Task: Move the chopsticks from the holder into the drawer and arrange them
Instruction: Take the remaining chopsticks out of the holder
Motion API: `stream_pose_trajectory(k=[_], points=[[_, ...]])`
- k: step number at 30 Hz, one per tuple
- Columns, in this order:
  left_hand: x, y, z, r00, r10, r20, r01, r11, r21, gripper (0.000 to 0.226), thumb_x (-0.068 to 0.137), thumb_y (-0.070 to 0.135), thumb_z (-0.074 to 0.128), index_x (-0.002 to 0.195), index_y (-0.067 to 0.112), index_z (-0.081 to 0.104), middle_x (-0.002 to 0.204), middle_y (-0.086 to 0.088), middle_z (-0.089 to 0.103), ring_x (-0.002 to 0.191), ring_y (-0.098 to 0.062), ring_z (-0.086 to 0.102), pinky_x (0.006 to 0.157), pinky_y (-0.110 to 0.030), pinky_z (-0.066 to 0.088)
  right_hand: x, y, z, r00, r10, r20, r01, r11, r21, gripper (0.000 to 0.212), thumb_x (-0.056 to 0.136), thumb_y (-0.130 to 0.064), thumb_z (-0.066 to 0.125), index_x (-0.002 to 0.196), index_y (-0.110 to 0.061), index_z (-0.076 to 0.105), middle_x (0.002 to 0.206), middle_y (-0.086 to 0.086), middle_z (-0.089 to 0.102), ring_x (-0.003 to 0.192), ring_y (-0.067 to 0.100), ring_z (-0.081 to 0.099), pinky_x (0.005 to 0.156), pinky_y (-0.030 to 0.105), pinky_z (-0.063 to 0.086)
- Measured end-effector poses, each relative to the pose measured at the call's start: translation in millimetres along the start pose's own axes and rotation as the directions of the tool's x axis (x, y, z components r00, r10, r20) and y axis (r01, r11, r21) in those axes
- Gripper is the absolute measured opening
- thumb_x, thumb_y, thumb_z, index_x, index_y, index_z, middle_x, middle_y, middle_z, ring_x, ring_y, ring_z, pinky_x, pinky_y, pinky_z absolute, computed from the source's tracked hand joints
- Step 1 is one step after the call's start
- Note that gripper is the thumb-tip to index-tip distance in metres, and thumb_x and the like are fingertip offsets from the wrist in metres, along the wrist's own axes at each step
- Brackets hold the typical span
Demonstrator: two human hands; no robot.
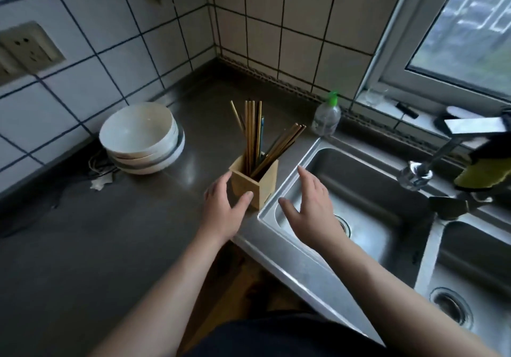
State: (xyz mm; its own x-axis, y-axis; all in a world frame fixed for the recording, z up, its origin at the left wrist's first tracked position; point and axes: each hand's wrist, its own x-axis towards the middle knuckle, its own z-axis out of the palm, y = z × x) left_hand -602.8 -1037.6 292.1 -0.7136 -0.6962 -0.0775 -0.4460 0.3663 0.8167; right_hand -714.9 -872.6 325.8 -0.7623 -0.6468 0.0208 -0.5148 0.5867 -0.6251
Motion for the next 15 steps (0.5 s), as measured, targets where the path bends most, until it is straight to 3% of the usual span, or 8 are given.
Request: stream_pose_trajectory(k=[7,10,13,15], points=[[95,13,3,0.997,-0.022,0.076,0.032,0.992,-0.125,0.076,0.087,0.046,0.065,0.149,0.028,0.026,0.154,0.002,0.033,0.139,-0.018,0.033,0.1,-0.031,0.032,48,-8,8,0.967,0.252,0.014,-0.247,0.933,0.263,0.081,0.088,-0.043,0.057,0.151,-0.022,0.012,0.158,-0.002,0.023,0.145,0.014,0.022,0.118,0.037,0.025],[123,18,6,0.993,-0.024,0.118,0.044,0.985,-0.168,0.071,0.087,0.043,0.068,0.146,0.027,0.031,0.139,0.01,0.044,0.121,-0.009,0.042,0.092,-0.03,0.033,70,-11,14,0.943,0.332,0.03,-0.323,0.884,0.337,0.082,0.088,-0.045,0.057,0.151,-0.02,0.011,0.158,-0.003,0.024,0.144,0.013,0.023,0.112,0.029,0.024],[143,21,13,0.986,0.002,0.168,0.028,0.984,-0.178,0.051,0.085,0.039,0.07,0.128,0.023,0.047,0.121,0.007,0.055,0.109,-0.009,0.052,0.086,-0.028,0.037,91,-17,18,0.939,0.344,0.021,-0.317,0.839,0.442,0.074,0.087,-0.041,0.06,0.148,-0.021,0.024,0.15,-0.003,0.04,0.139,0.012,0.035,0.114,0.032,0.029],[151,22,17,0.984,0.01,0.176,0.032,0.971,-0.235,0.036,0.084,0.031,0.074,0.113,0.019,0.056,0.106,0.002,0.064,0.098,-0.012,0.062,0.078,-0.025,0.044,102,-21,23,0.943,0.333,0.007,-0.293,0.822,0.488,0.053,0.086,-0.036,0.062,0.135,-0.025,0.041,0.133,-0.007,0.057,0.126,0.009,0.049,0.109,0.036,0.039]])
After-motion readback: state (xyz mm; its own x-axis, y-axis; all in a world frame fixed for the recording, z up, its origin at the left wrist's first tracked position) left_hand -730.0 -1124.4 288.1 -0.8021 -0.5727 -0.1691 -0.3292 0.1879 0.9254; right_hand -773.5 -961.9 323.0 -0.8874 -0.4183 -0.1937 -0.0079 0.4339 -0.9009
